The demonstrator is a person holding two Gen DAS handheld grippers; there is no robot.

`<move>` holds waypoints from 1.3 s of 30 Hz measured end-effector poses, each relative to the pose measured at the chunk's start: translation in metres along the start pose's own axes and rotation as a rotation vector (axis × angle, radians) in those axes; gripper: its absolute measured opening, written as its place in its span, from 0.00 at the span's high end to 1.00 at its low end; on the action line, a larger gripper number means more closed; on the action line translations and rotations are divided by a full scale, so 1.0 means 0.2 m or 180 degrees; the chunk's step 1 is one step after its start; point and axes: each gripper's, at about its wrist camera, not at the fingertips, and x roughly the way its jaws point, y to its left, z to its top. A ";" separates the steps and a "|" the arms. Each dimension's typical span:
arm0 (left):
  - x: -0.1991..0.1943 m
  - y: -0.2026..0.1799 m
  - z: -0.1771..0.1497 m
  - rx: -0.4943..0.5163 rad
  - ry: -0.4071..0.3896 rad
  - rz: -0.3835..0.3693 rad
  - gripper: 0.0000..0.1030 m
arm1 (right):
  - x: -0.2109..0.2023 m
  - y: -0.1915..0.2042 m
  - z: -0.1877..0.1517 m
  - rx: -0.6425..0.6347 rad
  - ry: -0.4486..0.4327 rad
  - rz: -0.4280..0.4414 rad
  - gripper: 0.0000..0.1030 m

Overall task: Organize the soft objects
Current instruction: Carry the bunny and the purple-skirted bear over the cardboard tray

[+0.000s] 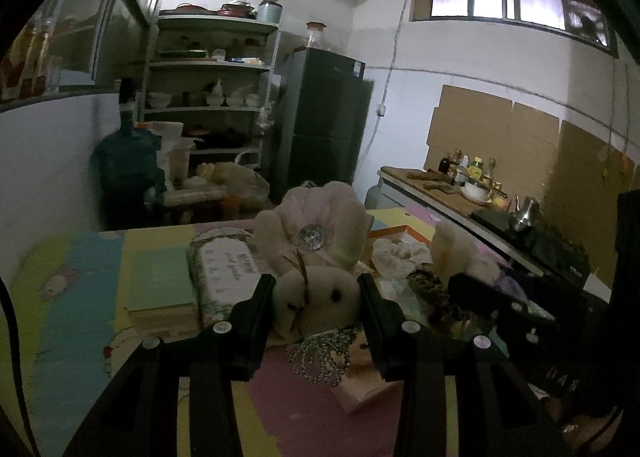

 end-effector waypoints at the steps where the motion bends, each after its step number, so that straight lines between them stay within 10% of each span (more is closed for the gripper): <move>1: 0.02 -0.01 0.00 0.0002 0.0012 -0.0010 0.59 | 0.00 -0.01 0.01 0.0012 -0.0009 -0.0006 0.56; 39: 0.67 -0.18 -0.03 -0.0088 0.0680 -0.0169 0.59 | 0.49 -0.51 0.16 0.0283 0.0215 0.0017 0.56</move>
